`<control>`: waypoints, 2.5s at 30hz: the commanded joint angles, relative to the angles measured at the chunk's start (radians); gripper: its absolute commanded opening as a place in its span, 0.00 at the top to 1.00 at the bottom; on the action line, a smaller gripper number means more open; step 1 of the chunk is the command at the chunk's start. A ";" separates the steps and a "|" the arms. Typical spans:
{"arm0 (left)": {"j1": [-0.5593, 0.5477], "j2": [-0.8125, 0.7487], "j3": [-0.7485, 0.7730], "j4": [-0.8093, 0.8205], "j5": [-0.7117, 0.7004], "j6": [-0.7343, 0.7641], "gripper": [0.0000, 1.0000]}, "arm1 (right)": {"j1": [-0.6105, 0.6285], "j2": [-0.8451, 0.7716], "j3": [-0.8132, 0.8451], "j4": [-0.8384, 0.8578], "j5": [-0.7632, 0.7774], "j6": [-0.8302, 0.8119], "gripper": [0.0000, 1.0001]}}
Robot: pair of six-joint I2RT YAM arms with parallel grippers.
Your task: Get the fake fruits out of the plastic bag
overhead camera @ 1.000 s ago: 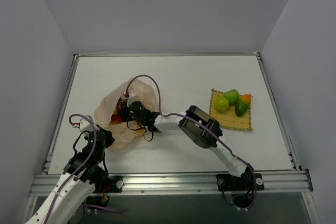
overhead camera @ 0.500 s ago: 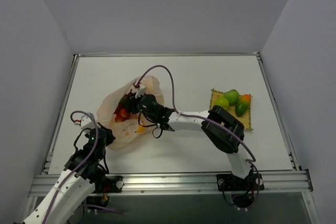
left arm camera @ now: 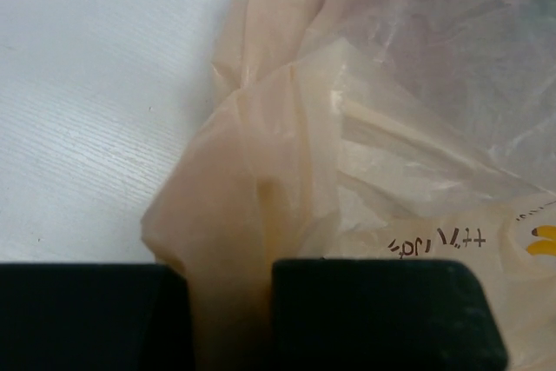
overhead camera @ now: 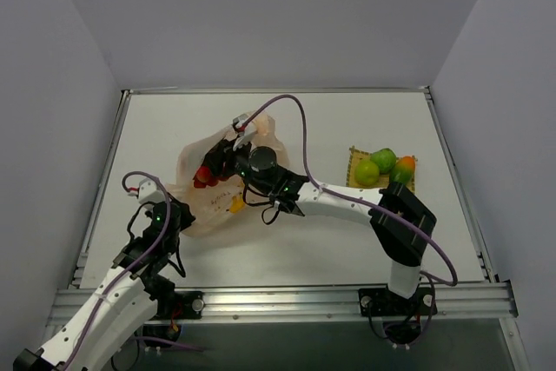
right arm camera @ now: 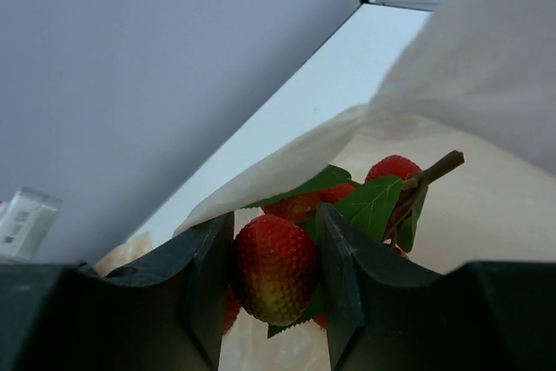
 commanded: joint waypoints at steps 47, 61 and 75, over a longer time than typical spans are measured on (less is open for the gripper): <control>0.002 0.177 0.211 0.138 -0.088 -0.028 0.98 | 0.099 -0.144 0.239 -0.083 0.126 -0.080 1.00; 0.008 0.218 0.234 0.258 -0.113 -0.039 0.98 | -0.051 -0.685 -0.007 -0.280 0.385 -0.173 1.00; 0.014 0.143 0.120 0.356 -0.042 0.057 0.98 | -0.219 -1.215 -0.455 -0.791 1.001 0.074 1.00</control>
